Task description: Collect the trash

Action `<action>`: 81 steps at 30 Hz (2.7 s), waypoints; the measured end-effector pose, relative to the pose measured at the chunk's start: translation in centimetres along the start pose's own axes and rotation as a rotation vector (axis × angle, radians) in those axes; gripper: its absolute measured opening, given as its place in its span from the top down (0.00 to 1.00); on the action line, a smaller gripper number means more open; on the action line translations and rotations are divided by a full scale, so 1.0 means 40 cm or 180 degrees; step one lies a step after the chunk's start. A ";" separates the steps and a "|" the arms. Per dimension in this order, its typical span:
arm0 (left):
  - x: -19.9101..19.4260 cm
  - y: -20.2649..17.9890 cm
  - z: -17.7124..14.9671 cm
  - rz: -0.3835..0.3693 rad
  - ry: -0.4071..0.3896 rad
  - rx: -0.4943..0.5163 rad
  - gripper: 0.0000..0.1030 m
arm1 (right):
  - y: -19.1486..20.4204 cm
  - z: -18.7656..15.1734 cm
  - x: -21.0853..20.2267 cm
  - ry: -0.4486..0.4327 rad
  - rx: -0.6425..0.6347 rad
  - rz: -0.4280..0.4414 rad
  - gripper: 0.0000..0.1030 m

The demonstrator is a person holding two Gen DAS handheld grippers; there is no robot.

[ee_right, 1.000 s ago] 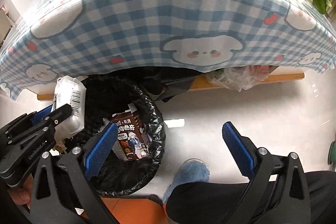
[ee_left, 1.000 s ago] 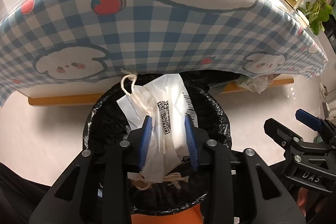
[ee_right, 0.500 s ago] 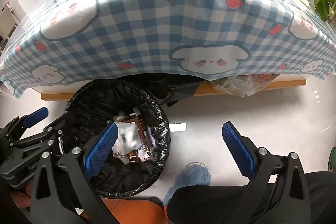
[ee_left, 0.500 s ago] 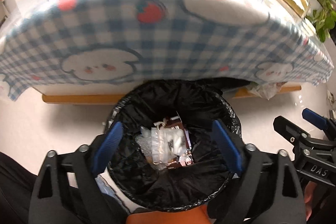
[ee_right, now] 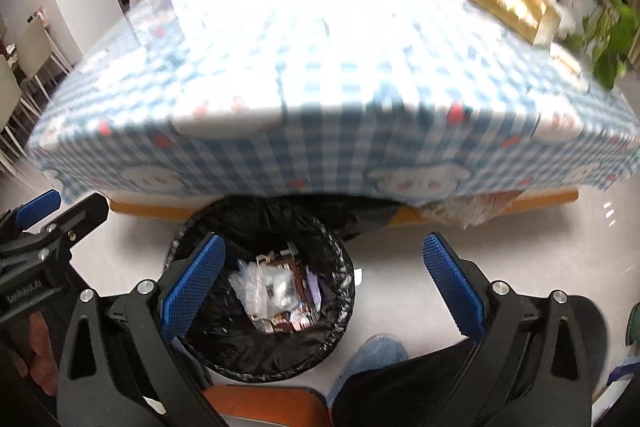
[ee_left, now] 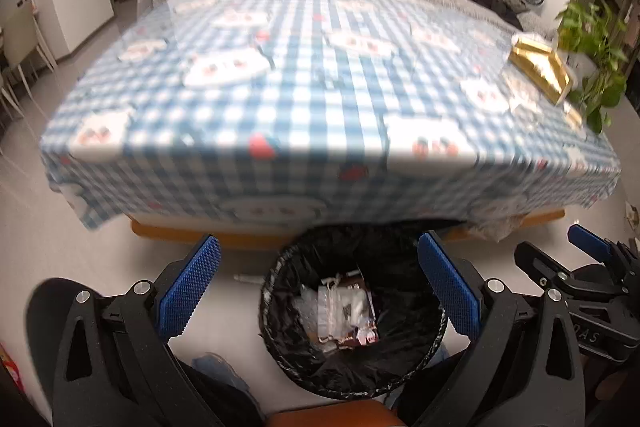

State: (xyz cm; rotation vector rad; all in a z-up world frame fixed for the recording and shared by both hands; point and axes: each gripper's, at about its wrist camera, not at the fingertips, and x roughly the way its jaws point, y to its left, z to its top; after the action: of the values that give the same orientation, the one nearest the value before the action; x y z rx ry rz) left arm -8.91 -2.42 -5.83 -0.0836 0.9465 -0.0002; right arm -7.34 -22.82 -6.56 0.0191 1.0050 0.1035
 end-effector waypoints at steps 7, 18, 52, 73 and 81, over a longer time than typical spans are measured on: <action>-0.134 0.042 0.052 0.0050 -0.0283 -0.0012 0.06 | 0.043 0.043 -0.134 -0.0317 -0.0040 0.0022 0.07; -0.224 0.066 0.009 0.0104 -0.0355 0.0031 0.06 | 0.072 0.019 -0.238 -0.0527 -0.0079 0.0028 0.07; -0.212 0.081 -0.014 0.0122 -0.0309 0.0069 0.06 | 0.090 -0.014 -0.234 -0.0519 -0.0062 0.0005 0.07; -0.219 0.091 -0.019 0.0039 -0.0339 0.0006 0.06 | 0.097 -0.017 -0.230 -0.0518 -0.0041 0.0080 0.07; -0.214 0.083 -0.017 0.0048 -0.0361 -0.0024 0.06 | 0.096 -0.016 -0.230 -0.0516 -0.0042 0.0076 0.07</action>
State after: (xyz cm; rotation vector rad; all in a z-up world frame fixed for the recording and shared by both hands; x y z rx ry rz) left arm -14.59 1.17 0.49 -0.0825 0.8338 0.0219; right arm -13.07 -19.91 1.09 0.0270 0.8423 0.1284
